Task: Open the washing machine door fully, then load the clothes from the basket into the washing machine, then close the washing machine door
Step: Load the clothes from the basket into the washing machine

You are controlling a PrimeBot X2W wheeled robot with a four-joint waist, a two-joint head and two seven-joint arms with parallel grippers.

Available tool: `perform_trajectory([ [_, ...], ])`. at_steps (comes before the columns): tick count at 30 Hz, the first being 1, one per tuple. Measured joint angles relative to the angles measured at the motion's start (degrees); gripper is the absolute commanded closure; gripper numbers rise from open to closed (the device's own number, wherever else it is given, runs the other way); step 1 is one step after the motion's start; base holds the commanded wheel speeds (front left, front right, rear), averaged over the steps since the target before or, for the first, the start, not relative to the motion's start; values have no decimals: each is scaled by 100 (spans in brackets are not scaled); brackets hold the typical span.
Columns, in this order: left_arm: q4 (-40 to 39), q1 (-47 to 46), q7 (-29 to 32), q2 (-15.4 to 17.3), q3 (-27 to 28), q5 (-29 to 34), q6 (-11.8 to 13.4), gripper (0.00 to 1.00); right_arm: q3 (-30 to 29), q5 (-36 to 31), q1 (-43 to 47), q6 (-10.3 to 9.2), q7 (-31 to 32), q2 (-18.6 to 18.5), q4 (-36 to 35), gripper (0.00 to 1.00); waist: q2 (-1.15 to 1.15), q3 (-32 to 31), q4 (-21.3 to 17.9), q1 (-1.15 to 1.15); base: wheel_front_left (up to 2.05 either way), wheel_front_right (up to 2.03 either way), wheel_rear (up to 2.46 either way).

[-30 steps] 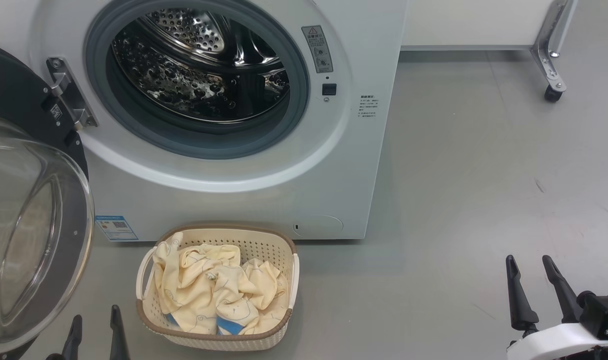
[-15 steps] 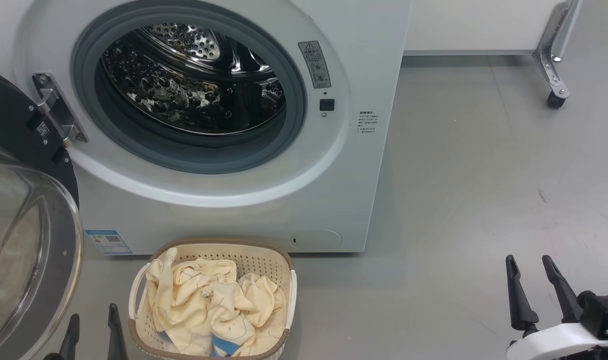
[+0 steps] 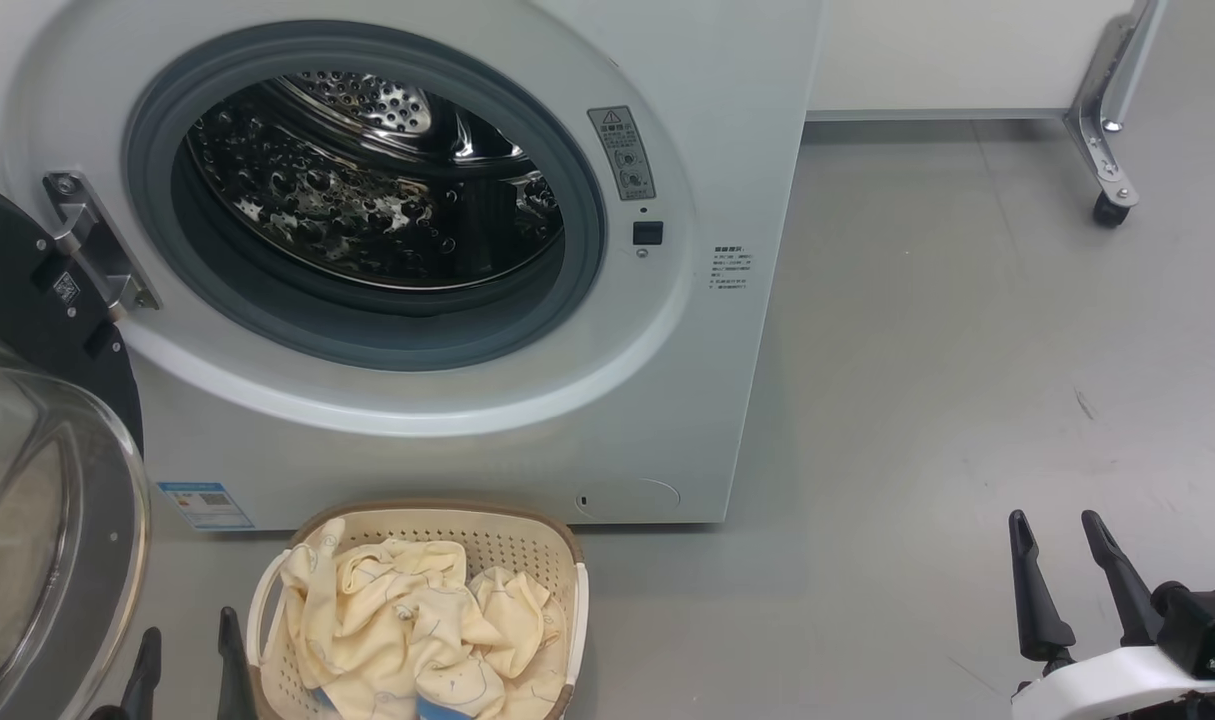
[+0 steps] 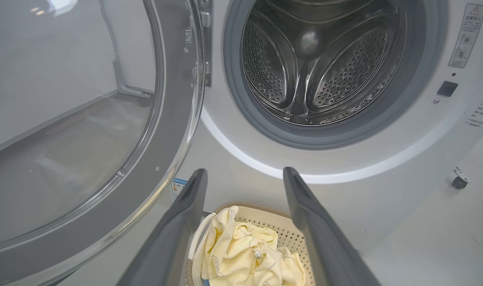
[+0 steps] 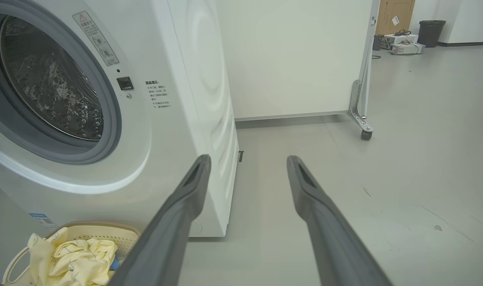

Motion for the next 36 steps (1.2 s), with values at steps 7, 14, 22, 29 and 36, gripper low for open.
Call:
perform_trajectory([
  [7, -9, 1, 0, -8, -9, 0, -5, 0, 16, 0, 0, 0, 0, 0, 1, 0, 0, 4, -17, 0, 1, -1, 0],
  [14, -180, 2, -1, -12, -3, 73, -5, 0, 59, 0, -12, 0, 0, 2, -3, 0, 0, 117, -64, 0, 0, 0, 0],
  [22, -356, -3, -11, -13, -111, 169, -8, 0, 122, 1, -127, 0, 0, 9, -44, 0, 0, 325, -161, 0, 0, 0, 0],
  [29, -338, -10, -15, -15, -323, 170, -49, 0, 178, 1, -299, 0, 0, 11, -121, 0, 0, 590, -282, 0, 0, 0, 0],
  [36, -36, -172, 171, -18, -348, 143, -49, 0, 300, 14, -602, 0, 0, 45, -185, 0, 0, 996, -481, 0, 0, 0, 0],
])
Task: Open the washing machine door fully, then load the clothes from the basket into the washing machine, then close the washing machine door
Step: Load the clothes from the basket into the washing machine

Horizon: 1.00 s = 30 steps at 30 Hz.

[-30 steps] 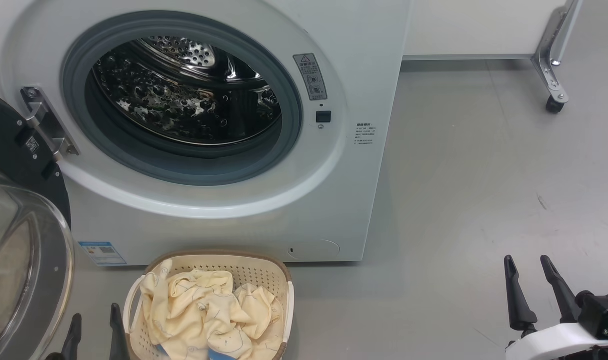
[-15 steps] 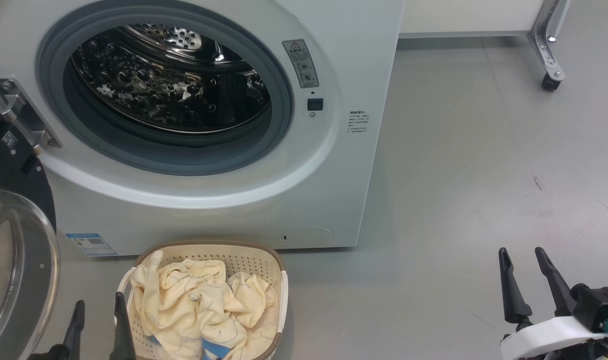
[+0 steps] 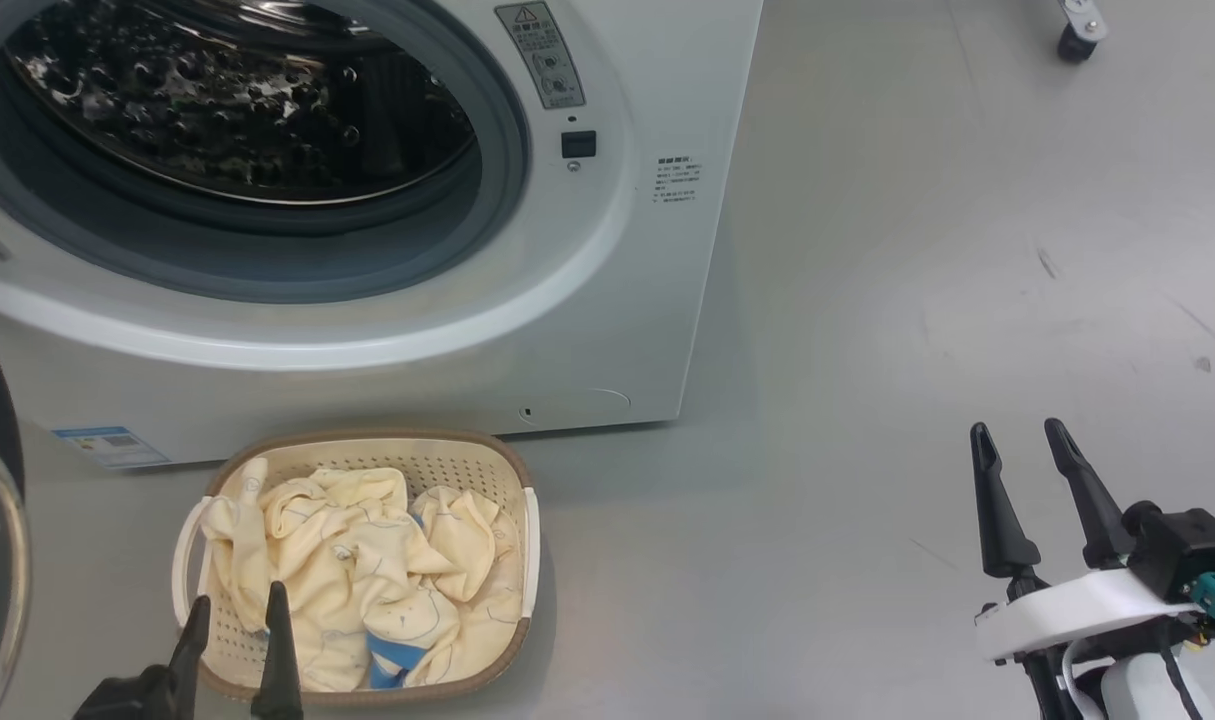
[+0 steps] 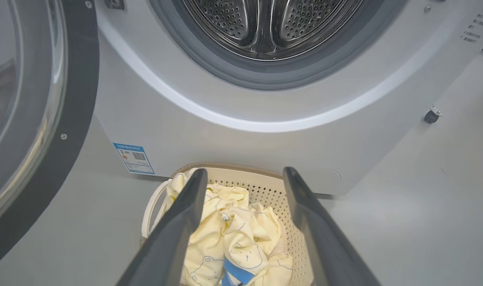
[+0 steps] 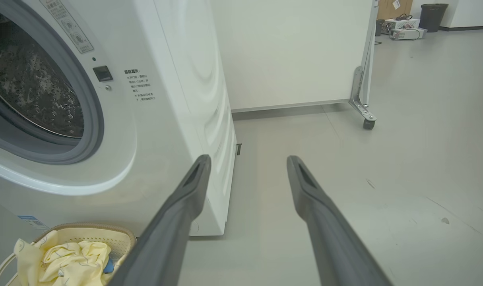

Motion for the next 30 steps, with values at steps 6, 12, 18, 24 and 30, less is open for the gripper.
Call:
perform_trajectory([
  [6, 188, -438, 278, -2, 1, -75, 1, 0, 126, 4, -314, 0, 0, 10, -49, 0, 0, 377, -206, 0, 0, 0, 0],
  [12, 391, -837, 586, 43, 64, -137, 1, 0, 211, 33, -606, 0, 0, 16, -103, 0, 0, 767, -427, 0, 0, 0, 0],
  [18, 670, -1249, 1004, 126, 230, -259, 24, 0, 240, 89, -817, 0, 0, 36, -123, 0, 0, 1181, -624, 0, 0, 0, 0],
  [24, 1007, -1717, 1389, 183, 342, -386, 87, 0, 270, 98, -1055, 0, 0, 35, -129, 0, 0, 1595, -778, 0, 0, 0, 0],
  [30, 1392, -2087, 1733, 287, 478, -468, 187, 0, 302, 101, -1241, 0, 0, 3, -140, 0, 0, 1970, -887, 0, 0, 0, 0],
])
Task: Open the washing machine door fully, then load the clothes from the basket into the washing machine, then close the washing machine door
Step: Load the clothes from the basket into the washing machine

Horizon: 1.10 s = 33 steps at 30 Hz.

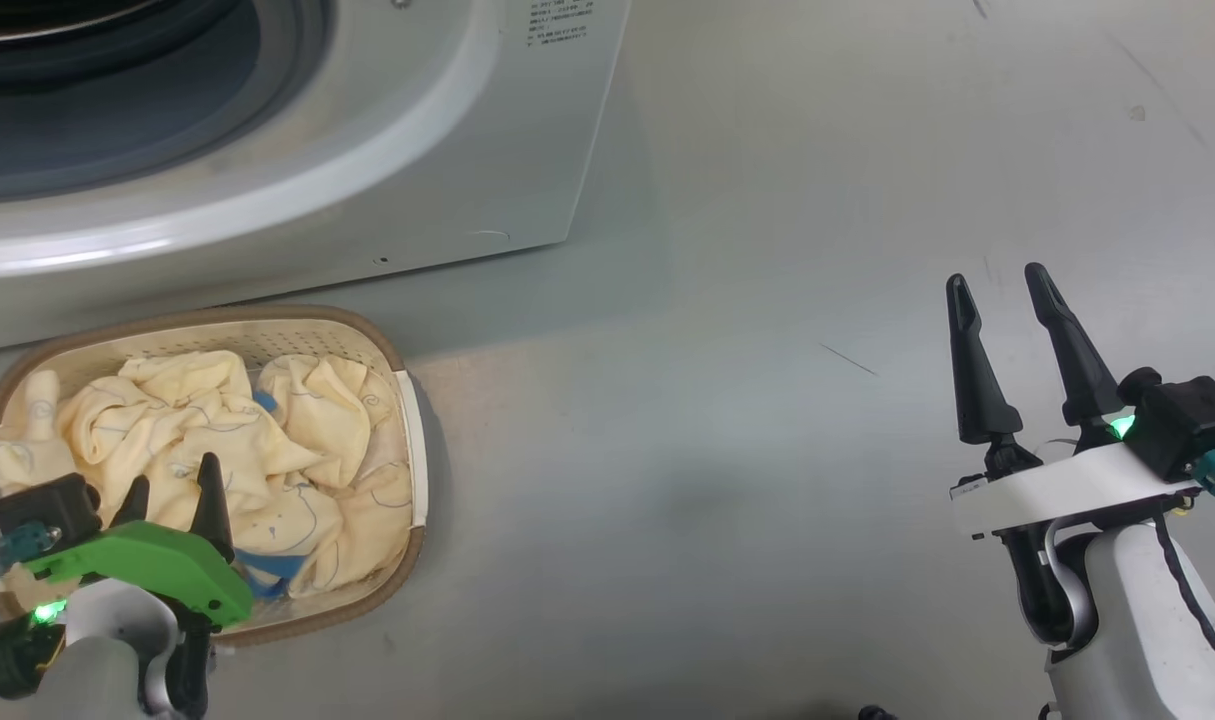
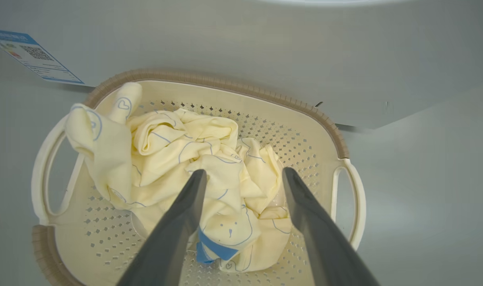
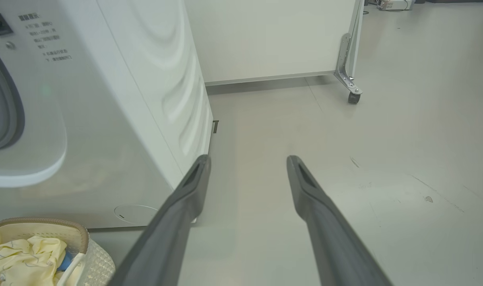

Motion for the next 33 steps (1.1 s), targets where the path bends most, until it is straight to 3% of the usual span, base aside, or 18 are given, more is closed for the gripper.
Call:
perform_trajectory([
  [24, 1277, -1519, 829, 108, 409, -413, 301, 0, -56, 2, -475, 0, 0, -274, -181, 0, 0, 1144, -100, 1, 0, 0, 0],
  [33, 1744, -2120, 939, 99, 627, -552, 590, 0, -156, 2, -606, 0, 0, -357, -312, 0, 0, 1524, -84, 1, 0, 0, 0],
])
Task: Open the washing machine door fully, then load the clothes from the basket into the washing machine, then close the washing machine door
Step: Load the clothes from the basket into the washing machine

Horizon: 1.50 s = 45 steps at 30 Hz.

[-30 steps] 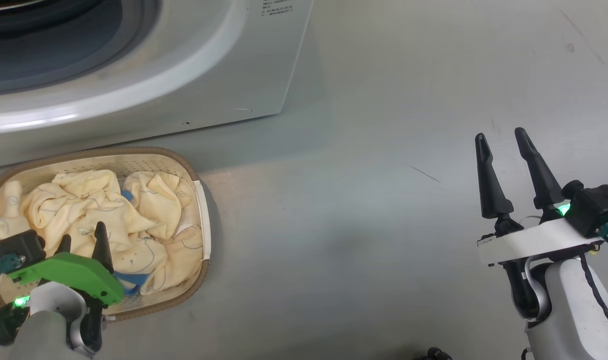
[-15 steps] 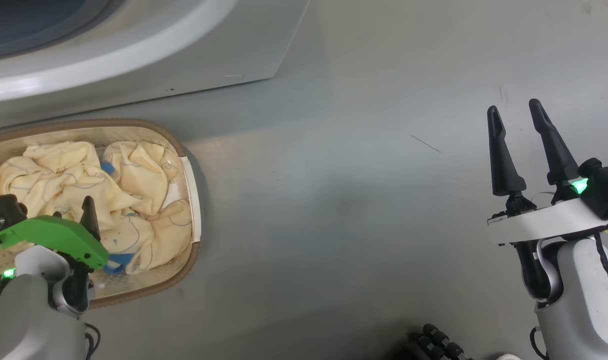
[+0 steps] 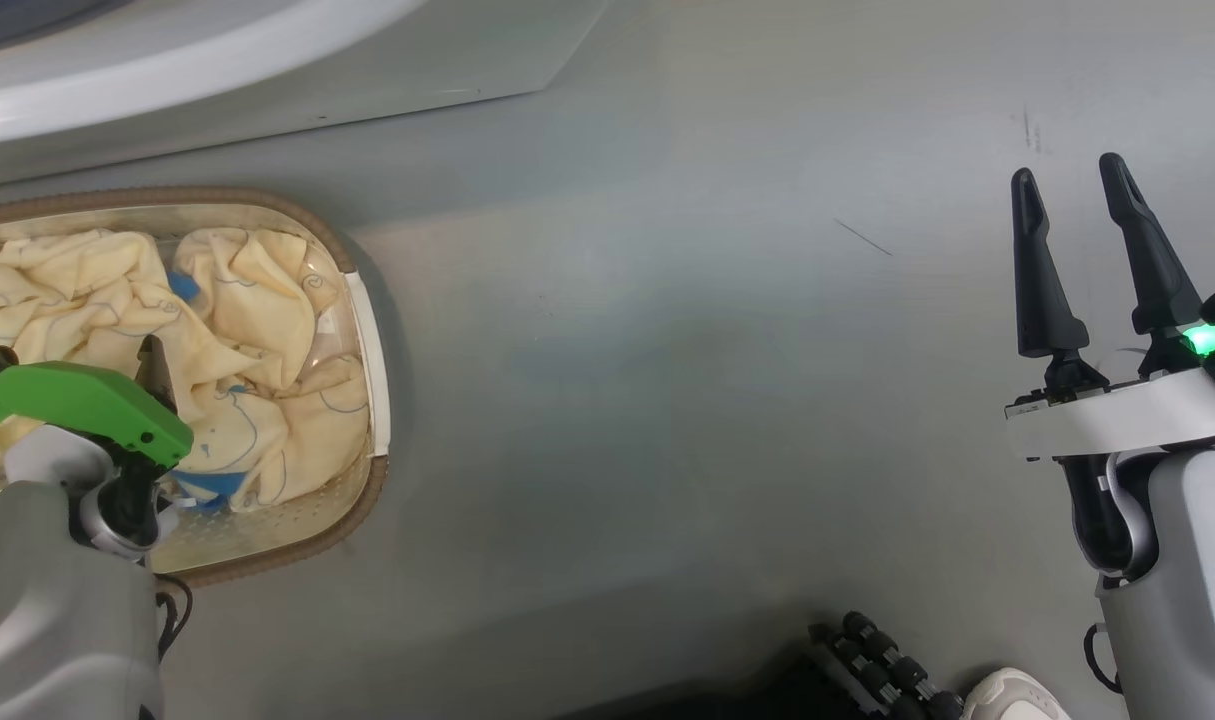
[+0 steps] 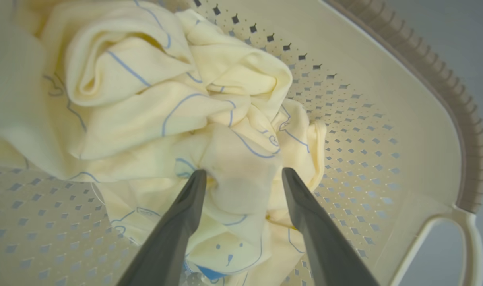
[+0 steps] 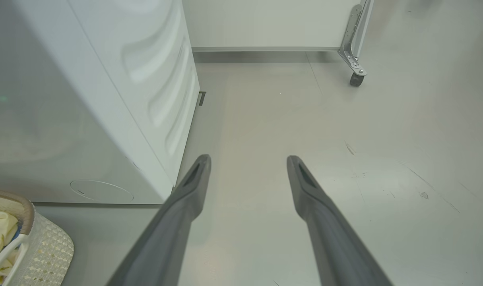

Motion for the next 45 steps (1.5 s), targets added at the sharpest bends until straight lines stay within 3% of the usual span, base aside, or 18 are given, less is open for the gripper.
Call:
perform_trajectory([
  [17, 648, -611, -4, -16, 143, -112, 189, 0, -89, 66, -93, 1, 0, -27, -130, 0, 0, 444, 14, 0, 0, 0, 0],
  [18, 675, -643, -27, -16, 142, -112, 190, 11, -102, 74, -93, 0, 0, -37, -133, 0, 0, 466, 13, 0, 0, 0, 0],
  [19, 708, -677, -38, -16, 141, -111, 190, 49, -118, 79, -93, 1, 0, -45, -133, 0, 0, 487, 12, 0, 0, 0, 0],
  [21, 791, -721, -127, -18, 132, -102, 190, 100, -143, 80, -97, 1, 0, -46, -133, 0, 0, 516, 11, 0, 0, 0, 0],
  [34, 1101, -747, -929, -102, 2, 22, 176, 100, -270, 93, -113, 0, 0, -34, -33, 0, 0, 395, 109, -1, 0, 0, 0],
  [45, 1126, -455, -2045, -378, -10, -15, -235, 100, -356, 92, -120, 0, 0, -25, 176, 0, 0, -182, 359, 0, 0, 0, 0],
])
